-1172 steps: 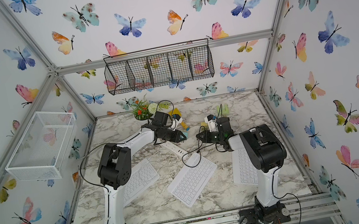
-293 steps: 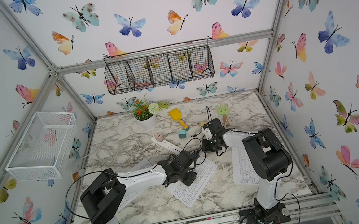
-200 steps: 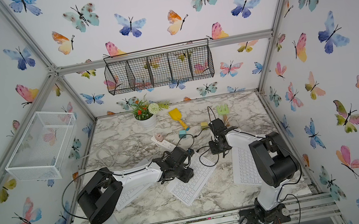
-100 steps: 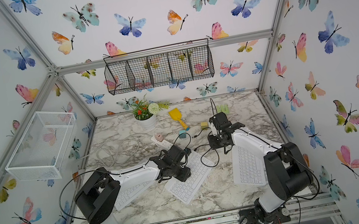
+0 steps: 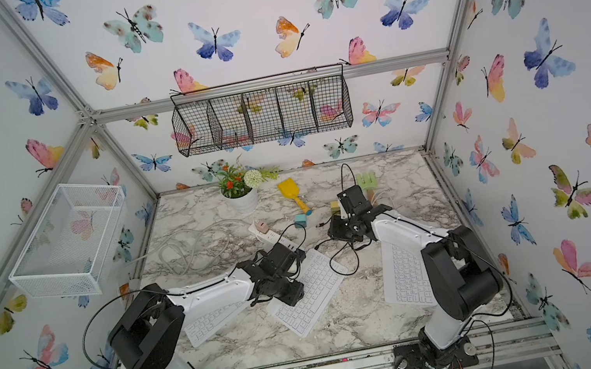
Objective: Unplug the wireless keyboard
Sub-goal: Remove the power cord from the keyboard.
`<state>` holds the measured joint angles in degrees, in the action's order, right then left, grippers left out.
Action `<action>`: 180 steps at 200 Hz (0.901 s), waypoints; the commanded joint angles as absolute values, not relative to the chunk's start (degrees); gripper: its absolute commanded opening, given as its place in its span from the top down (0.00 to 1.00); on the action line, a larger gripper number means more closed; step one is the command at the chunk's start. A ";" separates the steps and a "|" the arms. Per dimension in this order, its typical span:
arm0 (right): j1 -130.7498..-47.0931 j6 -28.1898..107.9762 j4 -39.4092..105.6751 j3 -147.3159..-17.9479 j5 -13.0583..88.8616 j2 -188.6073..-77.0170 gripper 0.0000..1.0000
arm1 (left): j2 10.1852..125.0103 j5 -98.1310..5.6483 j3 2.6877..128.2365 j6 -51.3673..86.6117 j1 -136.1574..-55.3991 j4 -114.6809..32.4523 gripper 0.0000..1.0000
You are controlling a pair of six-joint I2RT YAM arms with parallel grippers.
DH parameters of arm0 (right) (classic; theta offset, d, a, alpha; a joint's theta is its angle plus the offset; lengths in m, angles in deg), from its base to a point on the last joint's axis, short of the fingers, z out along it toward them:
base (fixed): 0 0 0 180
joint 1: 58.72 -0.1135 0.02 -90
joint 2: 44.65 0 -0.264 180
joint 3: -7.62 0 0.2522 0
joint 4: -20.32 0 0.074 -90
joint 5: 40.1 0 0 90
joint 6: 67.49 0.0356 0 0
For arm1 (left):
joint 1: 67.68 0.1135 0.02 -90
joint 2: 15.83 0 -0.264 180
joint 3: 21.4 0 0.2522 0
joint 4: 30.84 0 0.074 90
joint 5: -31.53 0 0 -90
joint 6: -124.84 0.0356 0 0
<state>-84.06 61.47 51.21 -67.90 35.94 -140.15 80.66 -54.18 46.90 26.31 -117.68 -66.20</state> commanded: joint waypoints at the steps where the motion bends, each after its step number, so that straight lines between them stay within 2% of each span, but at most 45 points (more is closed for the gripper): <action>1: -84.60 67.60 54.43 -73.99 35.25 -145.51 0.65 | 79.09 -57.94 45.01 26.89 -118.51 -65.80 0.50; 25: -85.41 71.69 60.95 -79.88 36.63 -150.97 0.65 | 80.17 -61.85 45.32 26.58 -120.67 -67.32 0.50; 75: -87.61 77.72 70.64 -90.59 39.73 -159.00 0.60 | 80.93 -60.41 43.20 25.42 -123.62 -66.18 0.50; 130: -90.28 77.53 82.00 -101.12 41.53 -168.38 0.58 | 82.08 -59.35 43.07 25.02 -124.02 -65.32 0.51; 180: -90.48 77.35 84.68 -105.15 40.97 -173.01 0.57 | 81.98 -58.73 42.45 24.01 -124.02 -64.13 0.51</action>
<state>-90.31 76.90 80.26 -102.74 40.62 -170.07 80.11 -61.00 44.17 25.15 -123.69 -62.62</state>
